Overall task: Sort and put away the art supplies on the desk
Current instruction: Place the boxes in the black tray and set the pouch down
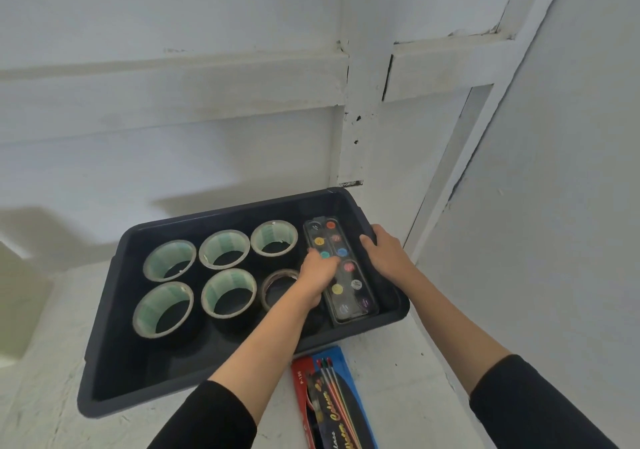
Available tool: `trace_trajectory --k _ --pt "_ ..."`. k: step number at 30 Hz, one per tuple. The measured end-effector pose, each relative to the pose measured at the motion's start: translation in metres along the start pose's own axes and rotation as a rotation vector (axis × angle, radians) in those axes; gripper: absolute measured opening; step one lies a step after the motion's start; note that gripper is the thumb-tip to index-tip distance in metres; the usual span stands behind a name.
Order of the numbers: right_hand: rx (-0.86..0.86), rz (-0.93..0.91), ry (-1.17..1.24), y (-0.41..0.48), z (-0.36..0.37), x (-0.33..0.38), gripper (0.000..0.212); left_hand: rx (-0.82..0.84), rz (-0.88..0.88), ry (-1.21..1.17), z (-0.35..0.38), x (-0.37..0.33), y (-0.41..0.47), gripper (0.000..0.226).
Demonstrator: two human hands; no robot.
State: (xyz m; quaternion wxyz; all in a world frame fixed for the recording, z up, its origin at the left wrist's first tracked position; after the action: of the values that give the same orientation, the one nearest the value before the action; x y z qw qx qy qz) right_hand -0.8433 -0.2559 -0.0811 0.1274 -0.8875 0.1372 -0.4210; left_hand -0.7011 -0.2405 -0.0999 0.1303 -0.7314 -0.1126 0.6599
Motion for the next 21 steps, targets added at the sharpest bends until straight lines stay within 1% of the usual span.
trace_trajectory --k 3,4,5,8,11,13,14,16,18,21 --pt "-0.016 -0.011 -0.012 -0.001 -0.001 0.002 0.033 0.01 0.035 0.033 -0.001 0.01 0.016 0.087" --pt "-0.019 -0.018 -0.016 -0.002 -0.002 0.002 0.032 0.003 0.047 0.055 -0.002 0.007 0.013 0.09" --pt "-0.022 -0.023 -0.02 -0.003 -0.002 0.003 0.032 -0.005 0.056 0.071 -0.004 -0.004 0.0 0.087" --pt "-0.026 -0.036 -0.028 -0.004 -0.002 0.002 0.032 -0.092 0.178 0.083 -0.012 -0.029 -0.033 0.052" --pt "-0.042 -0.047 -0.013 -0.004 -0.002 0.002 0.031 -0.205 0.296 0.152 -0.02 -0.031 -0.05 0.044" --pt "-0.116 -0.054 0.019 -0.003 -0.004 0.001 0.027 -0.289 0.369 0.142 -0.023 -0.034 -0.07 0.034" --pt "-0.162 -0.059 0.041 -0.003 -0.006 -0.001 0.029 -0.349 0.385 0.12 -0.023 -0.034 -0.081 0.03" --pt "-0.225 -0.079 0.089 -0.007 -0.009 -0.006 0.034 -0.485 0.447 0.099 -0.023 -0.031 -0.101 0.026" --pt "-0.234 -0.105 0.162 -0.017 -0.011 -0.015 0.033 -0.615 0.502 0.101 -0.021 -0.024 -0.122 0.025" --pt "-0.213 -0.087 0.378 -0.043 -0.014 -0.035 0.034 -0.766 0.554 0.108 -0.013 -0.007 -0.15 0.033"
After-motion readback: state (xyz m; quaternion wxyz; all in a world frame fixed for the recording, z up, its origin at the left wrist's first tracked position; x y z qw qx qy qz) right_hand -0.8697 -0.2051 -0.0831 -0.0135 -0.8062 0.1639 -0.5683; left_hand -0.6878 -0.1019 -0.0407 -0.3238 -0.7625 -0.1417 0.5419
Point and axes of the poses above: each hand's wrist, its own y-axis towards the middle knuckle, its own z-axis out of the palm, x = y × z, the point moved 1 cm from there along y, towards the middle knuckle, and after that the axes turned 13 degrees about z, right-handed, at the moved point
